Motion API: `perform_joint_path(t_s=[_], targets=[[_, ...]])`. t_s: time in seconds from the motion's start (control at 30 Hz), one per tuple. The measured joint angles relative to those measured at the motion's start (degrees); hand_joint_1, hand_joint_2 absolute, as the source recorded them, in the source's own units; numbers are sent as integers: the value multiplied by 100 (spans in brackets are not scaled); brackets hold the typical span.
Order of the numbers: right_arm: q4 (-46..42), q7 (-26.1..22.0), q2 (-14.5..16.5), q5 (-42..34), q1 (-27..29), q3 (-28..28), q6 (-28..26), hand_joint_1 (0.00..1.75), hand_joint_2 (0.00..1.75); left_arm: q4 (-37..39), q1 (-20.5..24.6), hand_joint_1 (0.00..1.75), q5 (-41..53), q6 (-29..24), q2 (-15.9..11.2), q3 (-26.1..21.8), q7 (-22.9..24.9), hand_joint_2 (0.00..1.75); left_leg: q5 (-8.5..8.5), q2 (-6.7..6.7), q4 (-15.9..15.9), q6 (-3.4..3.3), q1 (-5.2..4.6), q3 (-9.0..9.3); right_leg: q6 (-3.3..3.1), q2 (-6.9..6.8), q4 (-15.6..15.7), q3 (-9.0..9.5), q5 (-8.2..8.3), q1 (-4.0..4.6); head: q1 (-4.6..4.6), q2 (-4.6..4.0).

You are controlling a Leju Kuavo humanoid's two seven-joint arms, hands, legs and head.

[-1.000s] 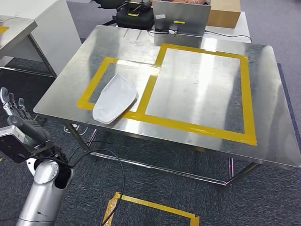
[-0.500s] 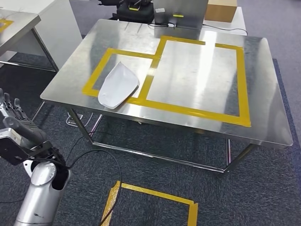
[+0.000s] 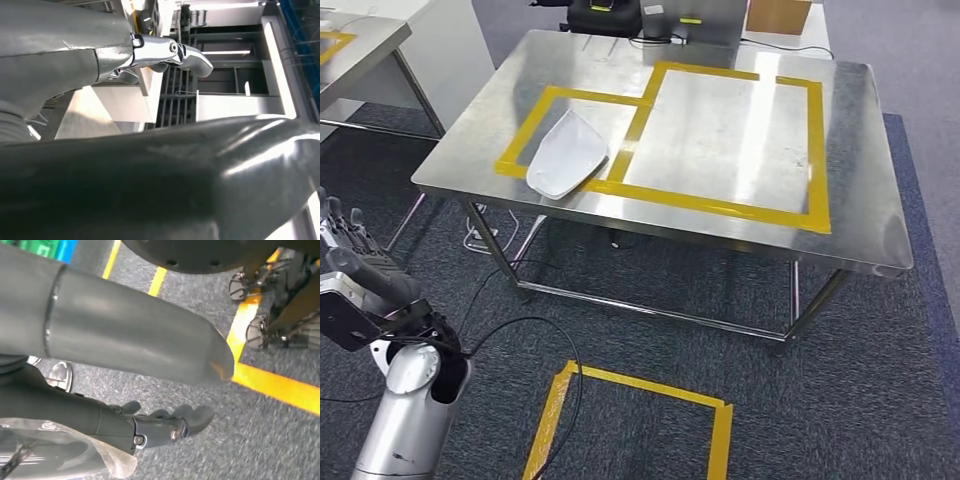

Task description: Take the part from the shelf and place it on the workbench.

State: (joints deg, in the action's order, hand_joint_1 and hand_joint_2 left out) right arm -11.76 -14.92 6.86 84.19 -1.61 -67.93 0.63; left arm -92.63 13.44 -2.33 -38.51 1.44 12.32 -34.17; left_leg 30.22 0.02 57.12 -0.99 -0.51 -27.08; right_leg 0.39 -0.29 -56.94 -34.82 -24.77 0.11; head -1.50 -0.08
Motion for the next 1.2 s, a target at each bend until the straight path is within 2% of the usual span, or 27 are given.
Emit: perform_joint_path(t_s=[0.03,0.1,0.13,0.17,0.23,0.27,0.3,0.33,0.37,0.4,0.43,0.47,0.5,0.53,0.57,0.63,0.7,0.77,0.8,0.83,0.87,0.93,1.0,1.03,1.1,1.17,1.2], targets=[[0,-1,4,0,-1,0,0,0,0,-3,-1,0,-1,-1,1,1,-1,0,28,-1,-126,-21,-21,55,38,1,0,-20,45,-8,1,0],[1,-1,7,1,1,0,0,0,0,-2,-1,0,1,-1,1,1,-2,0,-60,16,-186,-74,-30,-7,109,10,-3,-65,91,-29,4,-1],[1,-1,7,2,2,0,-1,0,0,-1,5,0,4,4,1,1,-3,0,-122,26,-215,-110,-24,-58,134,18,-76,-126,-3,-31,2,-1],[1,3,7,4,5,0,-2,0,0,-1,9,0,8,13,1,2,-2,0,-192,37,-246,-146,-12,-122,156,25,-246,-213,-196,-31,-9,-1],[2,10,7,5,5,0,-4,0,0,1,5,0,2,62,-1,4,25,0,-313,45,-254,-185,-9,-273,189,29,-889,-434,-730,-38,-27,-1],[2,14,7,6,6,0,-3,0,0,2,-4,0,-9,95,-3,6,49,0,-376,51,-248,-186,-11,-352,209,28,-1253,-518,-894,-42,-33,-1],[2,17,8,7,7,0,-3,0,0,5,-12,0,-24,127,-5,6,79,0,-434,58,-240,-180,-12,-434,226,28,-1517,-551,-916,-47,-33,-1],[2,23,8,8,8,0,-2,0,0,12,-19,0,-36,155,-7,6,103,0,-488,65,-227,-170,-11,-515,239,26,-1616,-505,-816,-54,-34,-1],[2,34,9,10,8,-1,-1,0,0,19,-23,0,-48,177,-9,6,120,0,-535,69,-210,-156,-9,-591,247,25,-1489,-347,-650,-63,-35,-1],[2,49,9,11,7,-1,1,0,0,26,-25,0,-55,198,-10,6,133,0,-575,70,-186,-137,-6,-655,248,22,-1162,-81,-508,-73,-35,-1],[2,63,9,11,2,-2,3,0,0,30,-25,0,-60,217,-12,6,139,0,-605,68,-150,-114,-10,-712,244,20,-729,250,-463,-76,-38,-1],[2,79,9,7,-6,-3,9,0,0,32,-23,0,-63,233,-15,5,146,0,-631,68,-108,-88,-15,-760,229,21,-320,536,-492,-75,-36,-1],[2,93,9,-2,-13,-4,15,0,0,33,-21,0,-63,241,-17,5,153,0,-656,68,-69,-59,-19,-792,206,25,-29,711,-560,-71,-37,0],[2,111,9,-15,-17,-11,20,0,0,34,-20,0,-63,244,-18,6,158,0,-680,69,-44,-30,-23,-816,175,29,117,783,-625,-61,-36,0],[2,136,9,-31,-16,-23,23,0,0,35,-18,0,-62,245,-19,6,164,0,-705,71,-30,-1,-19,-826,133,31,154,764,-638,-56,-35,0],[1,212,8,-56,-12,-61,16,0,0,37,-18,0,-59,248,-19,8,175,0,-635,57,61,61,-2,-873,29,18,163,745,-591,-62,-28,-1],[0,309,8,-69,-19,-99,-6,0,0,40,-16,0,-57,254,-20,9,186,0,-277,40,554,130,22,-1061,-56,12,170,732,-525,-72,-12,-1],[0,428,9,-85,-22,-131,-47,0,0,56,-17,0,-56,260,-20,10,203,0,140,38,1338,181,44,-1328,-76,37,159,682,-480,-65,-4,-1],[0,501,9,-88,-21,-142,-92,0,0,70,-17,0,-54,262,-20,11,213,0,227,36,1603,192,52,-1397,-74,59,152,655,-464,-63,-3,-1],[-1,574,9,-76,-20,-148,-162,0,0,83,-17,0,-49,262,-20,14,220,0,202,34,1666,192,58,-1378,-69,90,144,635,-452,-62,-3,-1],[-2,652,13,-42,-22,-149,-271,0,0,94,-15,0,-39,259,-19,19,226,0,72,23,1504,184,62,-1257,-64,128,136,623,-445,-62,-3,-1],[-9,821,39,83,-34,-143,-594,0,0,110,-1,0,0,249,-19,31,246,0,-271,-109,765,142,71,-828,-50,218,113,607,-442,-63,-5,-1],[-20,935,66,188,-56,-132,-859,0,0,120,13,0,38,235,-18,37,272,0,-411,-275,199,98,78,-531,-3,317,91,560,-429,-66,-3,-1],[-23,963,74,211,-63,-127,-921,0,0,123,21,0,48,231,-17,39,285,0,-379,-303,105,74,75,-488,32,365,87,526,-414,-70,1,0],[-28,1003,86,225,-64,-123,-967,0,0,126,41,0,61,227,-9,49,301,0,-355,-216,20,25,79,-490,105,440,79,462,-396,-80,9,-1],[-30,1068,99,200,-58,-124,-1010,0,0,127,58,0,79,222,0,56,316,0,-360,-110,-53,-40,97,-485,147,335,-118,317,-525,-75,-2,-1],[-31,1111,104,185,-60,-124,-1038,0,0,128,56,0,90,218,3,56,323,0,-373,-57,-76,-65,103,-485,160,241,-397,170,-674,-73,-12,-1]])
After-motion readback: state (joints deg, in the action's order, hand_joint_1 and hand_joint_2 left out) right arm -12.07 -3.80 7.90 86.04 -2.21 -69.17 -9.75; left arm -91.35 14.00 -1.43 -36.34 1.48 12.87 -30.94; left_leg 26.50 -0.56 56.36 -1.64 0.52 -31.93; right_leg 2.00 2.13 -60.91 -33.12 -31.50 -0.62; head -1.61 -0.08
